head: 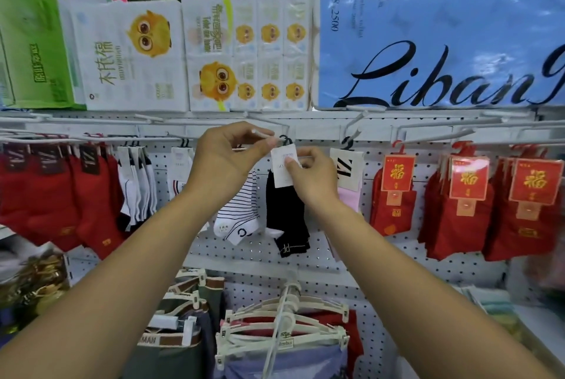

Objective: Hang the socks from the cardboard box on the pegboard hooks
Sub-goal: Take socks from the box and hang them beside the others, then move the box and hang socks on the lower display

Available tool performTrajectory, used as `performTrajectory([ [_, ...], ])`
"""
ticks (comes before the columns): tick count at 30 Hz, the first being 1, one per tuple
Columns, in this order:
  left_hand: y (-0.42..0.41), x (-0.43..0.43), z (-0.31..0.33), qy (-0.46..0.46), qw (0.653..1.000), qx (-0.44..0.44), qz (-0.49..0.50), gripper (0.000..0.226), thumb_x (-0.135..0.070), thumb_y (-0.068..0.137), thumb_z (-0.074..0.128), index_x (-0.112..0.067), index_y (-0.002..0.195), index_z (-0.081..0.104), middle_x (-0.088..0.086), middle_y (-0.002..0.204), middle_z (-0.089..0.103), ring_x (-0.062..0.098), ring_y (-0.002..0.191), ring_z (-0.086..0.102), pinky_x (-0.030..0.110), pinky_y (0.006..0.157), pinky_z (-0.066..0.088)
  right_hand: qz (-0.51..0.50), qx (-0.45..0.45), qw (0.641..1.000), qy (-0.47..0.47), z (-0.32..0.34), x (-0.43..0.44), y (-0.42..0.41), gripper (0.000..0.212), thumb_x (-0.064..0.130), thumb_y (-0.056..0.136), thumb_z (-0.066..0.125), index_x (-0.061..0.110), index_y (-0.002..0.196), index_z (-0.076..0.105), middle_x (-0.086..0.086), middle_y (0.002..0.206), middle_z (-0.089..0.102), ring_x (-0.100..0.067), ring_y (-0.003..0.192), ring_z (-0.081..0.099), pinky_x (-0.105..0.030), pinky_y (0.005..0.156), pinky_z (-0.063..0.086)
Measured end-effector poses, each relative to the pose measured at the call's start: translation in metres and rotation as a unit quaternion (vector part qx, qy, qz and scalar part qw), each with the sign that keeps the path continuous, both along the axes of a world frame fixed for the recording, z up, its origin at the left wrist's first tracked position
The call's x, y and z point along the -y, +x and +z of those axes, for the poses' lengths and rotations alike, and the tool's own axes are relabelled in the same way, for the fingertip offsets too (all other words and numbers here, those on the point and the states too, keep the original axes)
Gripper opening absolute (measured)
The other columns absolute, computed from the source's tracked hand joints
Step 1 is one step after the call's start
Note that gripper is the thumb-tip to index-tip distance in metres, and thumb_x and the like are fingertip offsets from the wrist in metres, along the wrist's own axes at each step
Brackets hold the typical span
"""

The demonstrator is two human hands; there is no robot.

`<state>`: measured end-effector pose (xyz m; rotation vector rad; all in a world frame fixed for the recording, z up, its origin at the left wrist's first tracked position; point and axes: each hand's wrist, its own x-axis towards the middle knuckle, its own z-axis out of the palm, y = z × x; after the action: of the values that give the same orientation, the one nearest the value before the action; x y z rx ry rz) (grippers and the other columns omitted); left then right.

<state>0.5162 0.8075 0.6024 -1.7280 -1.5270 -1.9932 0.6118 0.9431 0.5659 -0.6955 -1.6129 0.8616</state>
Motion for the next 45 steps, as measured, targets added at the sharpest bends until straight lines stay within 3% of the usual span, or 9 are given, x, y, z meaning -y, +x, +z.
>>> performTrajectory([
  [8,-0.001,0.0,0.0,-0.007,1.0,0.009,0.003,0.013,-0.018,0.086,0.079,-0.006,0.092,0.078,-0.004,0.096,0.079,0.015,0.096,0.073,0.03,0.091,0.058,-0.032,0.06,0.998,0.012,-0.003,-0.015,-0.007,0.023,0.028,0.091,0.071,0.013,0.108,0.064,0.007,0.087,0.063,-0.019,0.089,0.066,-0.038,0.086,0.055],
  [11,-0.001,0.0,-0.002,-0.005,1.0,0.015,0.001,0.012,-0.019,0.087,0.079,-0.009,0.092,0.078,-0.006,0.097,0.079,0.012,0.095,0.073,0.032,0.093,0.058,-0.031,0.067,0.997,0.018,-0.007,-0.012,-0.004,0.03,0.028,0.091,0.071,0.012,0.114,0.059,0.006,0.094,0.061,-0.017,0.093,0.063,-0.037,0.089,0.054],
  [14,0.003,0.004,-0.004,-0.004,1.0,0.011,0.002,0.009,-0.021,0.089,0.078,-0.014,0.094,0.078,-0.009,0.099,0.078,0.009,0.098,0.072,0.033,0.095,0.057,-0.011,0.06,0.997,0.038,-0.008,0.0,0.006,0.036,0.023,0.092,0.07,0.01,0.123,0.055,0.003,0.109,0.06,-0.018,0.109,0.061,-0.025,0.089,0.046],
  [18,0.005,0.019,-0.017,-0.024,0.998,-0.001,0.061,0.022,-0.029,0.092,0.074,-0.026,0.114,0.074,-0.015,0.11,0.074,-0.001,0.109,0.065,0.035,0.102,0.053,0.025,0.063,0.994,0.083,-0.012,0.025,0.029,0.041,0.028,0.094,0.066,0.017,0.132,0.053,0.008,0.128,0.059,-0.011,0.125,0.053,-0.022,0.098,0.039],
  [24,-0.002,0.072,-0.071,-0.093,0.984,-0.06,0.142,0.052,-0.053,0.085,0.065,-0.042,0.136,0.059,-0.041,0.13,0.048,-0.03,0.118,0.036,0.011,0.104,0.028,0.078,0.108,0.984,0.115,-0.051,0.07,0.059,0.056,0.04,0.094,0.065,0.031,0.145,0.045,0.014,0.147,0.05,0.001,0.132,0.043,-0.022,0.109,0.036],
  [29,-0.009,0.118,-0.124,-0.156,0.967,-0.069,0.19,0.057,-0.047,0.085,0.068,-0.037,0.14,0.057,-0.02,0.147,0.049,0.002,0.14,0.038,0.039,0.116,0.034,0.134,0.184,0.964,0.135,-0.094,0.107,0.05,0.056,0.042,0.095,0.064,0.035,0.146,0.043,0.019,0.151,0.041,0.004,0.138,0.034,-0.017,0.111,0.029],
  [35,-0.041,0.192,-0.193,-0.235,0.933,-0.056,0.268,0.056,-0.044,0.086,0.071,-0.028,0.139,0.06,-0.011,0.145,0.052,0.003,0.135,0.039,0.029,0.113,0.028,0.21,0.289,0.917,0.178,-0.151,0.17,0.016,0.056,0.044,0.097,0.061,0.034,0.149,0.04,0.015,0.156,0.036,-0.001,0.143,0.025,-0.011,0.112,0.017],
  [43,-0.105,0.348,-0.304,-0.339,0.865,0.023,0.369,0.053,-0.037,0.086,0.075,-0.013,0.132,0.066,0.01,0.139,0.061,0.03,0.129,0.054,0.05,0.109,0.043,0.327,0.363,0.859,0.15,-0.239,0.283,-0.067,0.056,0.038,0.097,0.064,0.026,0.147,0.044,0.008,0.154,0.042,-0.008,0.141,0.032,-0.033,0.122,0.025],
  [45,-0.117,0.396,-0.328,-0.377,0.841,0.06,0.384,0.056,-0.042,0.085,0.072,-0.012,0.132,0.066,0.011,0.139,0.061,0.029,0.13,0.054,0.054,0.109,0.043,0.347,0.367,0.854,0.126,-0.262,0.318,-0.09,0.052,0.031,0.094,0.069,0.02,0.142,0.051,0.004,0.146,0.051,-0.01,0.133,0.041,-0.022,0.115,0.03],
])
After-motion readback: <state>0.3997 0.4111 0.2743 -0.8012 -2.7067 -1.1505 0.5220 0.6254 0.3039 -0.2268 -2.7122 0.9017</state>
